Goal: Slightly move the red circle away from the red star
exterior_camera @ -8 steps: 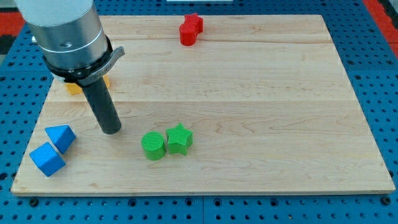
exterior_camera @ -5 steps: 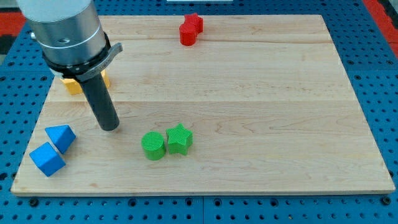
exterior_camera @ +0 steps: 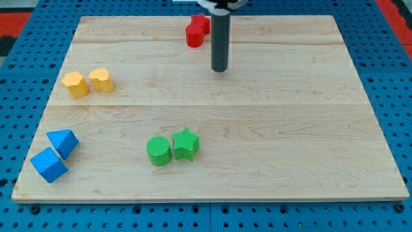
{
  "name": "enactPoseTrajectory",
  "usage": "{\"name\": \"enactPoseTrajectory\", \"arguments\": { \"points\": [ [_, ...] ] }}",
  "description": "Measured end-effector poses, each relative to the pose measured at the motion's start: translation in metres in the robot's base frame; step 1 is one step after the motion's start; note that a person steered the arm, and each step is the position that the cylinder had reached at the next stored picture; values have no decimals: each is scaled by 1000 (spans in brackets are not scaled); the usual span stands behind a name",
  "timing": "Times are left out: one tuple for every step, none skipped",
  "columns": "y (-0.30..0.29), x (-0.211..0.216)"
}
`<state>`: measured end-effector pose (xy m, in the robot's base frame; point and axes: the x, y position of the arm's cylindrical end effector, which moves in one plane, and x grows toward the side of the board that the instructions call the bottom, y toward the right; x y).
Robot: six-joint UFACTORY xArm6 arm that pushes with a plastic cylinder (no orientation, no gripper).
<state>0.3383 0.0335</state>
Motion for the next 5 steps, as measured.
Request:
{"name": "enactPoseTrajectory", "arguments": {
  "points": [
    [21, -28],
    [31, -56],
    [-23, -82],
    [-93, -91],
    [-103, -79]
  ]
}}
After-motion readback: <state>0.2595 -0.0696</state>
